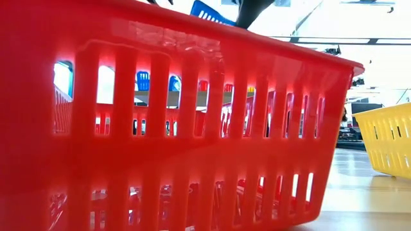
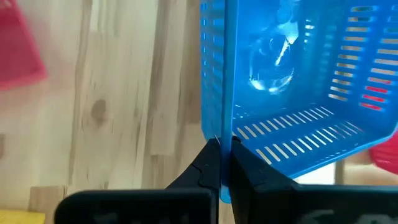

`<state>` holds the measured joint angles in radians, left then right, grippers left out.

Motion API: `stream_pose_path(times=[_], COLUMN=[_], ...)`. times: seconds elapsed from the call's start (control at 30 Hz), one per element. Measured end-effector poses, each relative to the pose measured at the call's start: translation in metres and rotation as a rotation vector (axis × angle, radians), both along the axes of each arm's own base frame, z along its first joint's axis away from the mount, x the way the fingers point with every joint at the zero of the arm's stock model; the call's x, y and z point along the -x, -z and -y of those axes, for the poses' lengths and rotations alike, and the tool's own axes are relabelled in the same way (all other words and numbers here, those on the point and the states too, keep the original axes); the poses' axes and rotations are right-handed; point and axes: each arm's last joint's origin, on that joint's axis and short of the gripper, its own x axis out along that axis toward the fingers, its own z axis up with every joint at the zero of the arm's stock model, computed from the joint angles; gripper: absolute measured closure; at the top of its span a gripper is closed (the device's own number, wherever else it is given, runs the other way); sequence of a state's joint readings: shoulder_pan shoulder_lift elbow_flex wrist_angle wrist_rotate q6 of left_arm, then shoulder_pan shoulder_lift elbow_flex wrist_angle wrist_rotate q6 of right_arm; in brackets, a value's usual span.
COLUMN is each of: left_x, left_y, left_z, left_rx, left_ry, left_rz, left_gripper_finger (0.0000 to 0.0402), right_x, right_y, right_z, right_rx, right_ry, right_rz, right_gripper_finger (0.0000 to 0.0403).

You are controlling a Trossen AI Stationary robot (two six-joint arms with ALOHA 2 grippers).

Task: Stack baskets on shelf by color
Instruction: Stack the top blue basket into the other blue basket on the shelf

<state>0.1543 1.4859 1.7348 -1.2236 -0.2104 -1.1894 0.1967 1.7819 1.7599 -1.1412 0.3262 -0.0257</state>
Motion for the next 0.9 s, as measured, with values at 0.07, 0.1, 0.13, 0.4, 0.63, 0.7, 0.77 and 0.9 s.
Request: stream_pose_path(times=[0.07, 0.1, 0.13, 0.4, 0.63, 0.7, 0.77, 0.9], left_x=[-0.005, -0.008, -0.011, -0.035, -0.052, -0.056, -0.059, -0.064], left_y=[0.003, 0.006, 0.009, 0.032, 0.051, 0.056, 0.060, 0.067], left_z=[0.004, 0.006, 0.007, 0.016, 0.019, 0.019, 0.019, 0.018], left_rx=[0.011, 0.016, 0.020, 0.056, 0.107, 0.121, 0.128, 0.131], left_ry=[0.002, 0.002, 0.002, -0.010, -0.013, -0.020, -0.025, -0.028], left_rz=[-0.007, -0.016, -0.026, -0.098, -0.154, -0.169, -0.179, -0.199], left_gripper_finger=[0.0284, 0.0284, 0.0284, 0.0284, 0.0284, 0.0284, 0.0284, 0.0284], right_x=[-0.001, -0.002, -0.003, -0.006, -0.008, -0.008, -0.008, -0.008], right_y=[0.005, 0.008, 0.009, 0.021, 0.023, 0.023, 0.023, 0.023], right_z=[-0.004, -0.006, -0.008, -0.024, -0.025, -0.025, -0.025, -0.025], right_rx=[0.006, 0.007, 0.008, 0.016, 0.018, 0.024, 0.024, 0.008], right_ry=[-0.009, -0.014, -0.022, -0.065, -0.052, -0.048, -0.049, -0.044], right_rz=[-0.027, -0.034, -0.038, -0.077, -0.077, -0.076, -0.075, -0.070], right_gripper_finger=[0.0403, 0.0403, 0.0403, 0.0403, 0.0403, 0.0403, 0.0403, 0.0403])
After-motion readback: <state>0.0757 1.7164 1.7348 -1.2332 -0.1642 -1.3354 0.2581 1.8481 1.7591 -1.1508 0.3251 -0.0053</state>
